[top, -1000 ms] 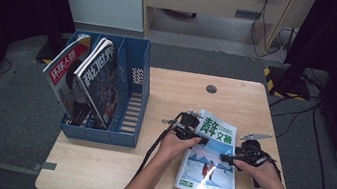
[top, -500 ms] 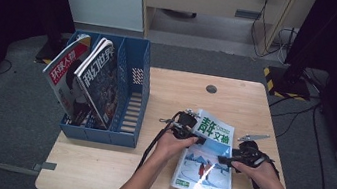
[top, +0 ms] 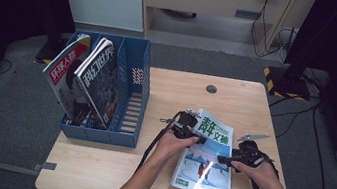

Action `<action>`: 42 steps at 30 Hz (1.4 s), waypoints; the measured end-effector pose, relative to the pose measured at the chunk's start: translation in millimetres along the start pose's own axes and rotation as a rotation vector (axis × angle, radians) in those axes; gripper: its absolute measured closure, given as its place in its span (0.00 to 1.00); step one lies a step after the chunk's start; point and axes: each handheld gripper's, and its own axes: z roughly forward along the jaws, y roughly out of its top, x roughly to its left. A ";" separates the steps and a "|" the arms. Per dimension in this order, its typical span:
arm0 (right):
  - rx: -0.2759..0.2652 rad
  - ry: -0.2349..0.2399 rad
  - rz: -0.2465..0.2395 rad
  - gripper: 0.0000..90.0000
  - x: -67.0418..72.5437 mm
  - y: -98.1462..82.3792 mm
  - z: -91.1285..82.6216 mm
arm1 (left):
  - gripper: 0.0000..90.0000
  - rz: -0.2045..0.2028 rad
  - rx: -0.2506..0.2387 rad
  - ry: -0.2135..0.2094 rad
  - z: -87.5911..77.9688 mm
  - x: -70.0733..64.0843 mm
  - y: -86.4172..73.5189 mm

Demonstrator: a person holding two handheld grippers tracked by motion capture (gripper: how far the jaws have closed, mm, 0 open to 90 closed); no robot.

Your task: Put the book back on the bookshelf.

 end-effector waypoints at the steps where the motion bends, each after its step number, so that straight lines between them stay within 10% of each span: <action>1: -0.001 -0.001 0.001 0.28 0.2 0.1 0.2 | 0.72 0.002 -0.001 0.001 0.0 0.1 -0.1; 22: -0.004 0.047 -0.016 0.34 12.1 4.3 8.6 | 0.63 0.011 0.004 -0.031 -0.3 6.6 -4.2; 33: -0.002 0.052 -0.018 0.34 12.0 4.1 8.3 | 0.75 -0.016 -0.010 -0.008 -0.7 10.1 -7.0; 42: -0.036 0.041 -0.045 0.33 10.0 2.9 2.3 | 0.78 0.072 -0.067 0.007 -13.7 -6.3 -3.5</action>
